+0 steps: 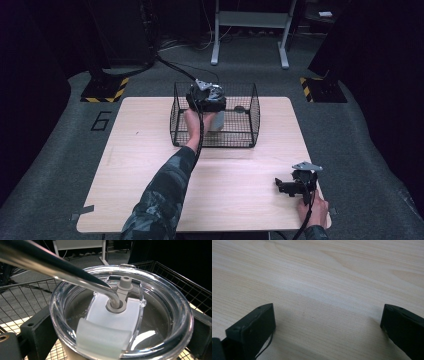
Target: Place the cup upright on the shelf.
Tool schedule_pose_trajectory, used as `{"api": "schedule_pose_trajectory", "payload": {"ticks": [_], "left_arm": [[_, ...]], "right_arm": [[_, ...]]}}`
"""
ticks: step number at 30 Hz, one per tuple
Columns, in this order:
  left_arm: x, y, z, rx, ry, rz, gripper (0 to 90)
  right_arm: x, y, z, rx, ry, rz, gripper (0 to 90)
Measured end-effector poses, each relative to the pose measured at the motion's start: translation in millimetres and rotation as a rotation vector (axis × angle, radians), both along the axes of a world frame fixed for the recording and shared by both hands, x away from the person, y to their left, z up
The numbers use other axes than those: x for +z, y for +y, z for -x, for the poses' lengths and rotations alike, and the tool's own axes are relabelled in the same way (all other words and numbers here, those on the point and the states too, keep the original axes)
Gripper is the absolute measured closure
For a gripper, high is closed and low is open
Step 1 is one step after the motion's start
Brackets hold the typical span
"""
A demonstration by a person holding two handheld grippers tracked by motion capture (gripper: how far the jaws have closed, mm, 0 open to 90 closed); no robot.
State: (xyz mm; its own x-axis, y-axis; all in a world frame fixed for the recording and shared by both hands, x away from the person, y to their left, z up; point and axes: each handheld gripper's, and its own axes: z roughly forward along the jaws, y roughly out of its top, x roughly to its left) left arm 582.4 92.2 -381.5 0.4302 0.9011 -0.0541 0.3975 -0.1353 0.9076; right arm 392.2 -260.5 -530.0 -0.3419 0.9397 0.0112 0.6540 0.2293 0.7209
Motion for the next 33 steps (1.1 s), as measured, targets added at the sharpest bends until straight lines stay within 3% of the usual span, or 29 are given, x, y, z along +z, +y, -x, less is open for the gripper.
{"api": "schedule_pose_trajectory", "payload": {"ticks": [33], "left_arm": [[-22.9, -9.8, -4.5, 0.03, 0.04, -0.016, 3.9]], "right_arm": [[0.0, -0.9, 0.1, 0.009, 0.002, 0.012, 0.0]]}}
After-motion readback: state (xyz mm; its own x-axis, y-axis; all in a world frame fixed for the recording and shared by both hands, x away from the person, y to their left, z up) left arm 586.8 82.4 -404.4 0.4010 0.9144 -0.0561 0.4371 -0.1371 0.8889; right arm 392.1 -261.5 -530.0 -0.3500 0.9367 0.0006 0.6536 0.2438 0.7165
